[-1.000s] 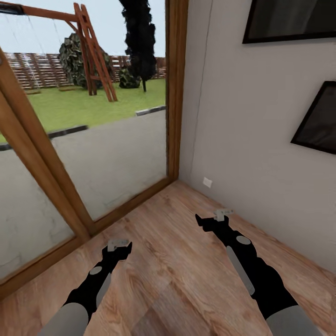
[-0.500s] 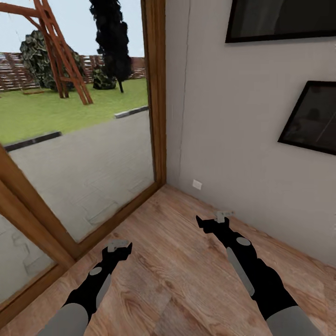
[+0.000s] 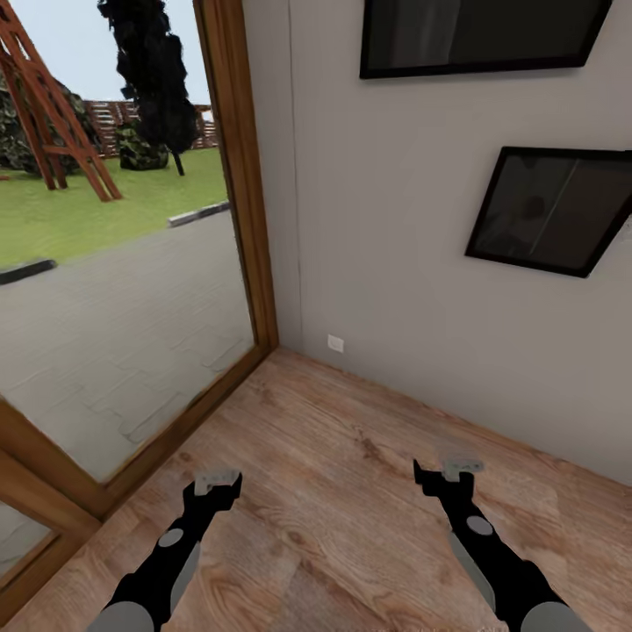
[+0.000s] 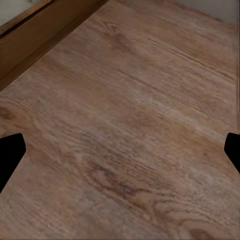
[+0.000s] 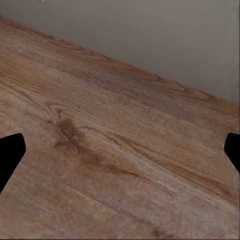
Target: Pick up the two gym shoes and the two sandals from the corridor floor and place them onto the hallstand (shoe rack) in the corridor, making sure they are on the rack and not on the floor. Arrange them so the two gym shoes are next to each other and the two sandals are next to each other.
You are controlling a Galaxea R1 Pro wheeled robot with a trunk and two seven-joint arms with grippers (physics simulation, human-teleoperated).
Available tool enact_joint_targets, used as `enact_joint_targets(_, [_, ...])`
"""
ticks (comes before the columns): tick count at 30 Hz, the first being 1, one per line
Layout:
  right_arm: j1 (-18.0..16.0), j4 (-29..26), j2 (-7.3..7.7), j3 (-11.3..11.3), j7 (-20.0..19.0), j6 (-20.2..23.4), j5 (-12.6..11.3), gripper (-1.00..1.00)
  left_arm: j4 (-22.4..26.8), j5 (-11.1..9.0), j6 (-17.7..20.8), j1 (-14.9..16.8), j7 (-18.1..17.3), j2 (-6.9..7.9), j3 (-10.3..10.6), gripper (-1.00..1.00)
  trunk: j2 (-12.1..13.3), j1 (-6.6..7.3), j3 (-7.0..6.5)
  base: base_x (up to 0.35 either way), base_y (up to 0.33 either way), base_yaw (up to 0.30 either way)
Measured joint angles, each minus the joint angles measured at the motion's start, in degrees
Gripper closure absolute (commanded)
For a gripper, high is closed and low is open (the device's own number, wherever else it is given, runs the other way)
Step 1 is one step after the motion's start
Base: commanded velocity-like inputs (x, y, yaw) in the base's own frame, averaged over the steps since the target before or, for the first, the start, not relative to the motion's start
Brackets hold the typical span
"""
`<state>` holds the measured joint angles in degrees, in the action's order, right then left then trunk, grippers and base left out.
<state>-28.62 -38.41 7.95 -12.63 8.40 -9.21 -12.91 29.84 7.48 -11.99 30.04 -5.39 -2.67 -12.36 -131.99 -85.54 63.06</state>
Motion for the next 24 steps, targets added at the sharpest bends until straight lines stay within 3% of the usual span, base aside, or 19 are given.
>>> enact_joint_targets(4, [0.3,8.9,0.07,0.0,0.8,-7.7,-0.1,-1.0,0.0,0.0,-4.1,-2.9,0.3,0.95,0.0,-1.0,0.0,0.0,0.1,0.0,0.0,-0.297])
enact_joint_targets(8, [0.4,19.5,0.09,0.0,1.1,-18.7,-0.2,-1.0,-0.3,-0.3,-6.4,-6.1,0.5,1.57,-0.1,-1.0,0.0,0.0,0.21,0.0,0.0,-0.298])
enact_joint_targets(9, [0.4,26.0,0.13,0.0,1.2,-25.1,-0.4,-1.0,-0.7,-0.5,-7.0,-7.8,0.7,1.71,-0.3,-1.0,0.0,0.0,0.23,0.0,0.0,-0.298])
enact_joint_targets(15, [0.6,32.5,0.3,0.1,1.3,-28.7,-0.4,-1.0,-1.0,-0.8,-7.4,-10.5,0.8,1.73,-1.6,-1.0,0.0,0.0,0.26,0.0,0.0,-0.299])
enact_joint_targets(16, [1.4,34.8,0.27,0.2,1.3,-29.1,-0.6,-1.0,-1.2,-0.8,-9.1,-11.6,0.8,1.6,-2.3,-1.0,0.0,0.0,0.27,0.0,0.0,-0.3])
enact_joint_targets(19, [2.3,35.8,0.24,0.1,1.2,-29.3,-0.6,-1.0,-3.4,-0.8,-11.8,-12.5,0.8,1.58,-2.7,-1.0,0.0,0.0,0.26,0.0,0.0,-0.3])
enact_joint_targets(20, [3.0,36.1,0.23,0.1,1.2,-29.3,-0.6,-1.0,-6.1,-0.8,-13.1,-13.0,0.8,1.68,-2.8,-1.0,0.0,0.0,0.27,0.0,0.0,-0.3])
enact_joint_targets(24, [3.7,36.3,0.11,0.0,1.2,-29.4,-0.6,-1.0,-7.7,-0.8,-13.7,-13.1,0.7,1.74,-2.9,-1.0,0.0,0.0,0.26,0.0,0.0,-0.3])
